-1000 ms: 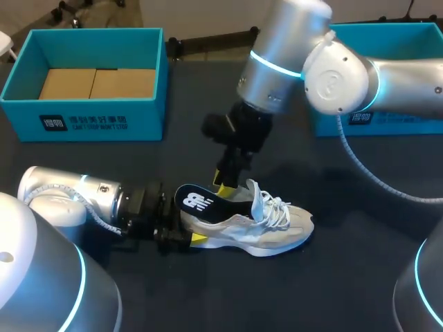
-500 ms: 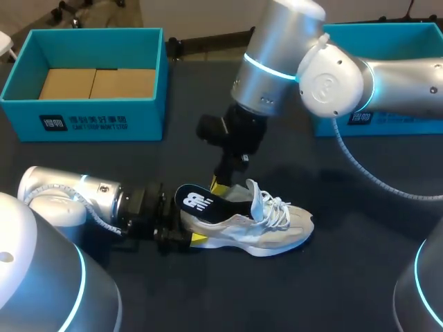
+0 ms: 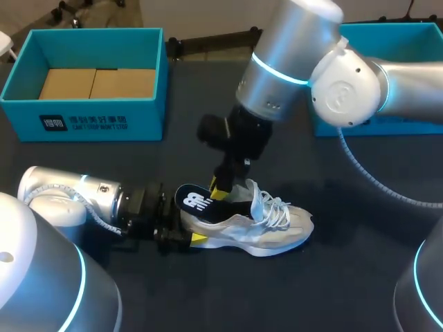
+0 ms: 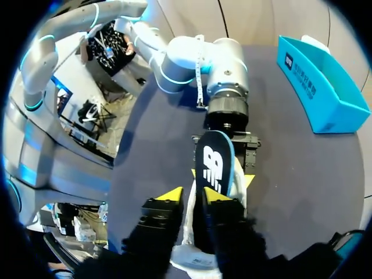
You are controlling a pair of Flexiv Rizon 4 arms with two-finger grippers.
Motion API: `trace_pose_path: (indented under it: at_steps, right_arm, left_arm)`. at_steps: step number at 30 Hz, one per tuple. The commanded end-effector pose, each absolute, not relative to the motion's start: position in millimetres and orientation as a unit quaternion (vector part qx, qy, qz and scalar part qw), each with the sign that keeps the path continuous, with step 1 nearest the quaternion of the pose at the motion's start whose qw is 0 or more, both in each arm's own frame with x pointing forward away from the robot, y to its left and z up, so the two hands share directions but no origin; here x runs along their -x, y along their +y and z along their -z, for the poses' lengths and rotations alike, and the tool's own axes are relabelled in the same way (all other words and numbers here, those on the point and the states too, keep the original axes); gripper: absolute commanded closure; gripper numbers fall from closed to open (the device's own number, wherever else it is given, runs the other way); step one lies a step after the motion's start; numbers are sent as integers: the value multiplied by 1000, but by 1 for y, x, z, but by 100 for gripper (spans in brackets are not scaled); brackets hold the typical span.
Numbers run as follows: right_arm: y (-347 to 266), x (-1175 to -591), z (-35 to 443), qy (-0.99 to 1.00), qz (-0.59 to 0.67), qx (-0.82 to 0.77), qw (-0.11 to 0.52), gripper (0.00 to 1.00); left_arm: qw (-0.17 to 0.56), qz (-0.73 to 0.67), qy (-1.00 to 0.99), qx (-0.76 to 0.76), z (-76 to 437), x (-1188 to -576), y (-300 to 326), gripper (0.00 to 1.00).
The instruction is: Take the shoe out of the shoebox, open the shoe tongue, remove and reinsert the insole, then place the shoe into the shoebox
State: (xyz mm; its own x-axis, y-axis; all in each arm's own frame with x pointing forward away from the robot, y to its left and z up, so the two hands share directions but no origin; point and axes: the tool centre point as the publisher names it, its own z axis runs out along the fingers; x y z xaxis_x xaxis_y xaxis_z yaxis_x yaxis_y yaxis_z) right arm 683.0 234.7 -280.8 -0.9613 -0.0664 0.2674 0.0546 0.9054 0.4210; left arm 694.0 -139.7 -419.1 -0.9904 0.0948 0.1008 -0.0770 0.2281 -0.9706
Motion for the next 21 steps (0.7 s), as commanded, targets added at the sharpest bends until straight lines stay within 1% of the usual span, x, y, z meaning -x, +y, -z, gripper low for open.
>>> trace_pose_path:
  at_steps: [1,5,6,19,21]
  right_arm:
    - [240,-679,287,-969,212,3,126,63]
    - [237,-680,293,-968,219,9,123,65]
    - [236,-683,299,-968,217,16,126,69]
    - [238,-699,323,-961,240,12,134,70]
    - [239,-701,325,-961,239,13,137,71]
  left_arm:
    - [69,-621,-781,6,419,-695,-140,100]
    - [69,-621,-781,6,419,-695,-140,100]
    - [69,-621,-781,6,419,-695,-140,100]
    - [69,-621,-781,6,419,-695,-140,100]
    - [69,-621,-781,6,419,-695,-140,100]
